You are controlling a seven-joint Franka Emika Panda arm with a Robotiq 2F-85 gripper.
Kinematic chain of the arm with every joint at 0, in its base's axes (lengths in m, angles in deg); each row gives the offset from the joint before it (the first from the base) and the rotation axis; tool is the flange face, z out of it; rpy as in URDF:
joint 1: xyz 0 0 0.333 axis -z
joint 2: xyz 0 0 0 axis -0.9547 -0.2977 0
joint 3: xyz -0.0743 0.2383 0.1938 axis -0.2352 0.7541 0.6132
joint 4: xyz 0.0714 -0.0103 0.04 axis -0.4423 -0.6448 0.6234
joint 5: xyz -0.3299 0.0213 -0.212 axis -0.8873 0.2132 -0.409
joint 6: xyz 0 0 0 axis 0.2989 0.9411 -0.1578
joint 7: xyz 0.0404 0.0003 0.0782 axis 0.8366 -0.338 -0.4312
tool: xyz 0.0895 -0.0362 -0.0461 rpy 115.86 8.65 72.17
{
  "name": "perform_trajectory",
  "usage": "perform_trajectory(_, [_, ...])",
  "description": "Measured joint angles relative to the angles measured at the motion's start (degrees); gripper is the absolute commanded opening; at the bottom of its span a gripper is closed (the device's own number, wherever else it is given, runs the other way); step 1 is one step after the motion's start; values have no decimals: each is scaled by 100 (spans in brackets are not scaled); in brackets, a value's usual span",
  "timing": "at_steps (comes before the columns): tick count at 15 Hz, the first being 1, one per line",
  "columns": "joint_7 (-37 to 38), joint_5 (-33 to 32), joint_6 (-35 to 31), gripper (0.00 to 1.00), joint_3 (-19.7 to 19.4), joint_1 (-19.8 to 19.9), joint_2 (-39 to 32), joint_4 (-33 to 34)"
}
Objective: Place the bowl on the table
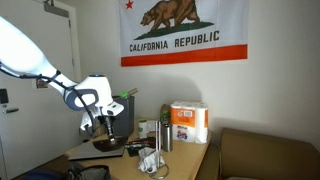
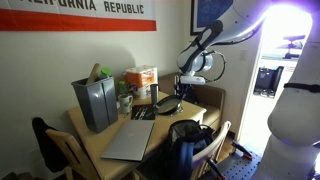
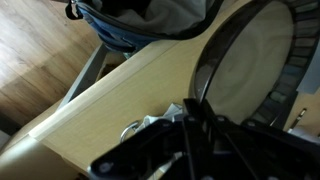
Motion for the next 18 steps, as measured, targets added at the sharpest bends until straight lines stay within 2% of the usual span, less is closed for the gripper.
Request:
perform_trajectory(5, [89, 30, -1493, 6, -243, 167, -1154, -61])
perform_trajectory(9, [160, 149, -2323, 6, -338, 180, -1837, 22])
perform_trajectory(12, [176, 271, -2610, 6, -338, 148, -2061, 136])
perform_trajectory(18, [262, 361, -2650, 5, -295, 76, -2209, 213])
